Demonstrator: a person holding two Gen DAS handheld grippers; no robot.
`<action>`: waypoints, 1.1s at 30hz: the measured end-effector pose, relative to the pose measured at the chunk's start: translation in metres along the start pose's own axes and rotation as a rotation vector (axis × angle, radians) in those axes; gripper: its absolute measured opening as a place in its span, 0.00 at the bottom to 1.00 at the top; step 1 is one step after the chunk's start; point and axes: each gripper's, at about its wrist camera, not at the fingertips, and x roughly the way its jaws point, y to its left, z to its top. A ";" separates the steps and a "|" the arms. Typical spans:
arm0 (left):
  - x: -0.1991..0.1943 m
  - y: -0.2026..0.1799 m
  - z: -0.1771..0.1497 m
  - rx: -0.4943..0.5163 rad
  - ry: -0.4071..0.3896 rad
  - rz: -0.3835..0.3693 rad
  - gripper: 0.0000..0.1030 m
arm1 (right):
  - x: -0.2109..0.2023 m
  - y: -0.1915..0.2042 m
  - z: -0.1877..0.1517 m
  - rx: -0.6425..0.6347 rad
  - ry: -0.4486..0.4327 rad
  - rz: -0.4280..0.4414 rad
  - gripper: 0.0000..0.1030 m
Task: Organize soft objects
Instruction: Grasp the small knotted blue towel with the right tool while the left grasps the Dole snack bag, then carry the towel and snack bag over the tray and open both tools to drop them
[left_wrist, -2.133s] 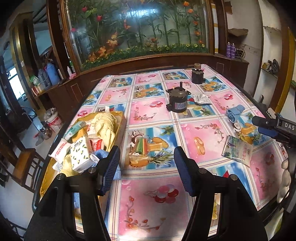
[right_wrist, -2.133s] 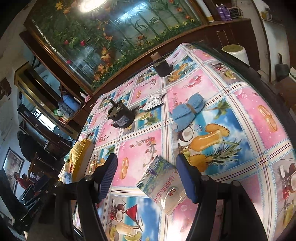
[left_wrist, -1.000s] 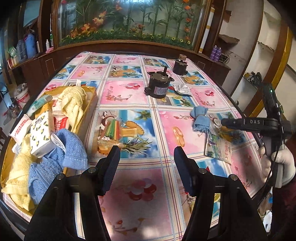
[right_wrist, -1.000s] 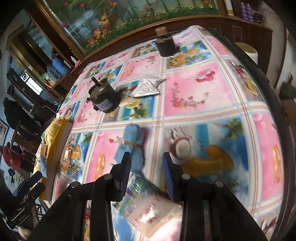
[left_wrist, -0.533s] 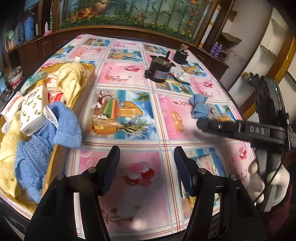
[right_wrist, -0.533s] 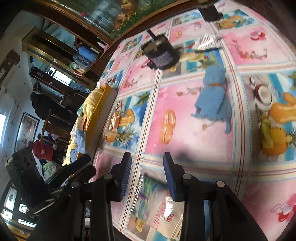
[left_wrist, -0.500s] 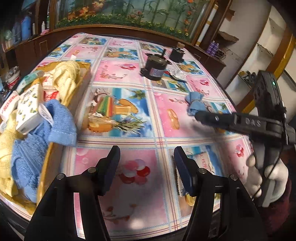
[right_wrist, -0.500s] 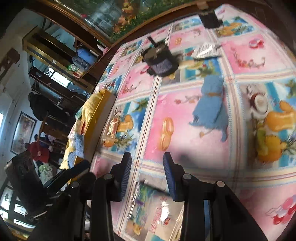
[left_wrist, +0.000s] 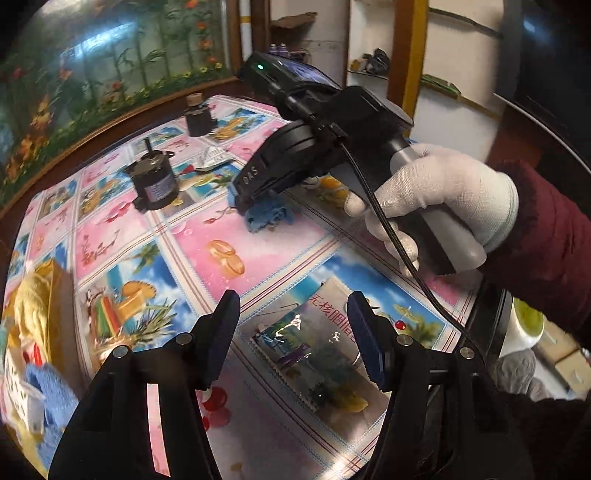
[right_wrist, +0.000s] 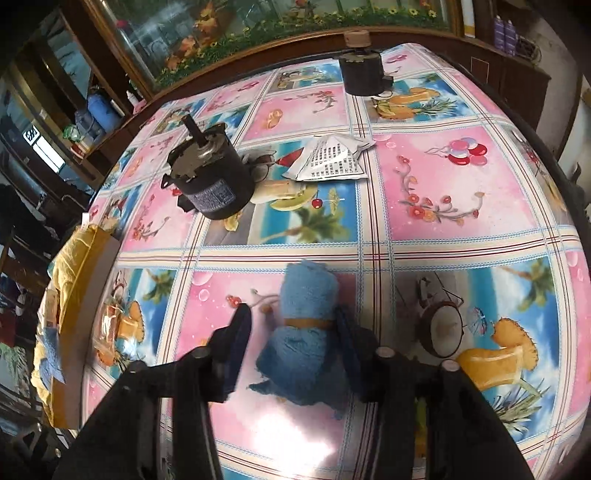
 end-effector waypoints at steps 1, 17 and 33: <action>0.006 -0.002 0.002 0.028 0.020 -0.015 0.59 | -0.002 0.000 -0.003 -0.016 0.009 -0.002 0.24; 0.057 -0.015 0.001 0.180 0.205 -0.143 0.77 | -0.032 -0.038 -0.041 -0.006 0.019 0.051 0.24; -0.039 0.051 -0.031 -0.389 -0.049 -0.051 0.52 | -0.066 0.012 -0.052 -0.056 -0.061 0.201 0.24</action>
